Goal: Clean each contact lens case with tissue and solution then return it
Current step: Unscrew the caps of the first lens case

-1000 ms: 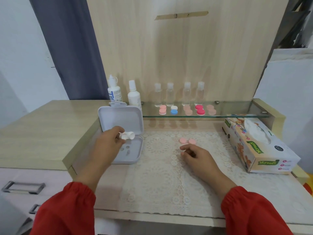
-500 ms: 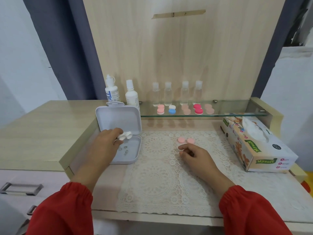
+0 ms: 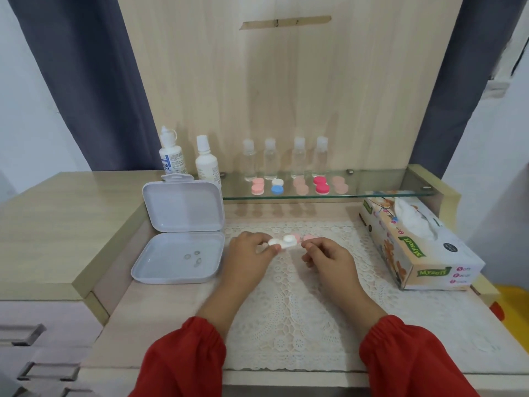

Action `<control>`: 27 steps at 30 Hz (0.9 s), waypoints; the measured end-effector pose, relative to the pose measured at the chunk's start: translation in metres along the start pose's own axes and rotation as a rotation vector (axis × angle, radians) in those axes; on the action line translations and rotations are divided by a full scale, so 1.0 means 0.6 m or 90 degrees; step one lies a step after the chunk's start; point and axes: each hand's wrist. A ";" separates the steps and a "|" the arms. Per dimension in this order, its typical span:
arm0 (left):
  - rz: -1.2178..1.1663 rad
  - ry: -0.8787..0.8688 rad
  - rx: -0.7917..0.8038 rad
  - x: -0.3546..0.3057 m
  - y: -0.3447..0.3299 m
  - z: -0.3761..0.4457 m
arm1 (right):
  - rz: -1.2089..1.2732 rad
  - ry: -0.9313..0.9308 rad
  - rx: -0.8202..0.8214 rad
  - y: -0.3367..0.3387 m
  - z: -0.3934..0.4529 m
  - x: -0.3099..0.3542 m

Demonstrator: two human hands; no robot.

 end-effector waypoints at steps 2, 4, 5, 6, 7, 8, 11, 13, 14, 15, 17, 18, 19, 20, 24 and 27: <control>0.042 0.003 0.011 0.001 -0.023 -0.003 | 0.020 -0.004 -0.008 0.000 0.001 0.000; 0.061 -0.003 0.016 0.001 -0.032 -0.005 | 0.013 -0.003 -0.001 -0.001 0.002 0.000; 0.070 -0.008 0.017 0.002 -0.034 -0.005 | 0.004 -0.002 0.003 -0.001 0.003 -0.001; 0.078 -0.010 0.020 0.004 -0.035 -0.005 | -0.006 -0.001 0.003 -0.002 0.004 -0.003; 0.085 -0.009 0.023 0.005 -0.035 -0.005 | -0.011 0.001 0.004 -0.002 0.005 -0.005; 0.091 -0.008 0.026 0.007 -0.035 -0.005 | -0.014 0.002 0.004 -0.002 0.006 -0.006; 0.096 -0.008 0.030 0.012 -0.038 -0.005 | -0.012 -0.001 0.006 -0.002 0.006 -0.006; 0.095 -0.005 0.031 0.014 -0.039 -0.005 | -0.005 -0.011 0.007 -0.003 0.005 -0.004; 0.098 -0.006 0.031 0.015 -0.039 -0.005 | -0.005 -0.013 0.006 -0.003 0.005 -0.004; 0.102 -0.007 0.031 0.015 -0.039 -0.005 | -0.002 -0.013 0.005 -0.003 0.004 -0.004; 0.109 -0.010 0.030 0.015 -0.039 -0.005 | 0.009 -0.007 -0.004 -0.003 0.002 -0.003; 0.112 -0.013 0.031 0.016 -0.039 -0.005 | 0.015 -0.004 -0.013 -0.002 0.001 -0.002; 0.114 -0.016 0.032 0.016 -0.039 -0.005 | 0.017 0.001 -0.024 -0.001 0.000 0.000; 0.115 -0.019 0.033 0.017 -0.039 -0.006 | 0.008 0.013 -0.036 0.001 -0.001 0.004; 0.109 -0.022 0.031 0.019 -0.039 -0.006 | -0.246 0.184 -0.084 0.027 0.009 0.034; 0.113 -0.022 0.030 0.019 -0.039 -0.006 | -0.420 0.299 -0.182 0.070 0.045 0.061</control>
Point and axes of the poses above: each hand's wrist, its own z-axis towards the middle knuckle, its own y-axis out of the back of the hand, x = y × z, and after that the axes turned 5 degrees about -x, right-handed
